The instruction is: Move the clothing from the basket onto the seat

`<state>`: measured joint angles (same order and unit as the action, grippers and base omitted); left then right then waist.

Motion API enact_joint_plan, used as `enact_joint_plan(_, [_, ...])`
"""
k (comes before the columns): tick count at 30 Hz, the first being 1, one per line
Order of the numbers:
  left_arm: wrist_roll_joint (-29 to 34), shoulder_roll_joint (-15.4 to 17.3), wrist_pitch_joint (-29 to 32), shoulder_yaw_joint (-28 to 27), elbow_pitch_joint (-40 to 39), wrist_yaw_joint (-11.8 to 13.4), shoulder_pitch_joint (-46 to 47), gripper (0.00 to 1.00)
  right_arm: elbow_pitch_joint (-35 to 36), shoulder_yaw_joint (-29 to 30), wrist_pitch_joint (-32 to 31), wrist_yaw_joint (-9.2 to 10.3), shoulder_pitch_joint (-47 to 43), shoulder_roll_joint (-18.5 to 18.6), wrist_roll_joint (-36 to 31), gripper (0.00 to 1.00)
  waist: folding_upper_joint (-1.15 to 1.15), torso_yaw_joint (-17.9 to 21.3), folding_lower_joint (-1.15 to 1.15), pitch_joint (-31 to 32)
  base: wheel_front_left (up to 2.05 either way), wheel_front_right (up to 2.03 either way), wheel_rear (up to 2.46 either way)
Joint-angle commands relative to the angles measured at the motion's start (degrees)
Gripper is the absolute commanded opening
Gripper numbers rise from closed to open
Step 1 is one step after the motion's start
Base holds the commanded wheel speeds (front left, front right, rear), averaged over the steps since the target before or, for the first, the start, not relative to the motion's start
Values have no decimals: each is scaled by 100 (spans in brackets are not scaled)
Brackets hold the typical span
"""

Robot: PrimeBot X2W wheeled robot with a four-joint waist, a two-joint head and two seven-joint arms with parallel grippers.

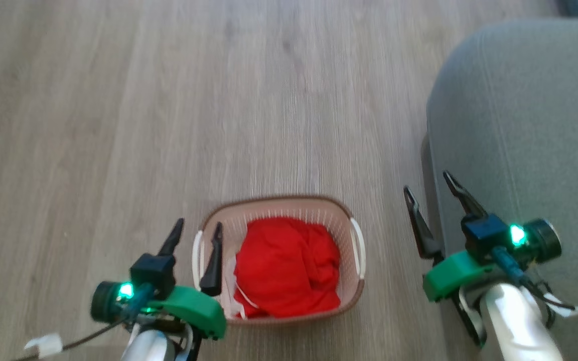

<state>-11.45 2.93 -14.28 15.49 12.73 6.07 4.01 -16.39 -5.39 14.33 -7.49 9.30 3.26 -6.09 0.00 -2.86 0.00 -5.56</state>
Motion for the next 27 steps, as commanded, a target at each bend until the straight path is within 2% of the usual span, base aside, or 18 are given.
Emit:
enact_joint_plan(1, [2,-5,-72,-90,20,-110,375,100,272,-148,67,0,316,-12,-73,100,0,114,0,-399,0,0,0])
enact_joint_plan(4, [74,-5,-72,-67,289,-314,672,100,520,-153,67,0,489,-1,-179,100,0,212,0,-933,0,0,0])
enact_joint_plan(7, [260,-5,-72,-94,605,-524,1128,100,861,-197,67,0,757,-4,-382,100,0,360,0,-1751,0,0,0])
enact_joint_plan(9, [259,-5,-72,-105,723,-596,1260,100,930,-195,67,0,820,-6,-430,100,0,370,0,-1892,0,0,0])
enact_joint_plan(10, [376,-3,-72,-125,1061,-759,1535,100,1097,-266,67,0,963,-12,-515,100,0,477,0,-2395,0,0,0])
enact_joint_plan(14, [821,140,-72,46,1976,-984,2192,100,1335,-338,67,0,1196,-25,-640,100,0,634,0,-3093,0,0,0])
enact_joint_plan(15, [821,140,-72,46,1976,-984,2192,100,1335,-338,67,0,1196,-25,-640,100,0,634,0,-3093,0,0,0])
enact_joint_plan(21, [1125,308,-72,352,3090,-1155,3027,100,1582,-356,67,0,1370,-36,-595,100,0,964,0,-3831,0,0,0])
enact_joint_plan(27, [1317,413,-72,553,3574,-1125,3475,100,1757,-470,67,0,1447,-37,-487,100,0,1196,0,-4199,0,0,0])
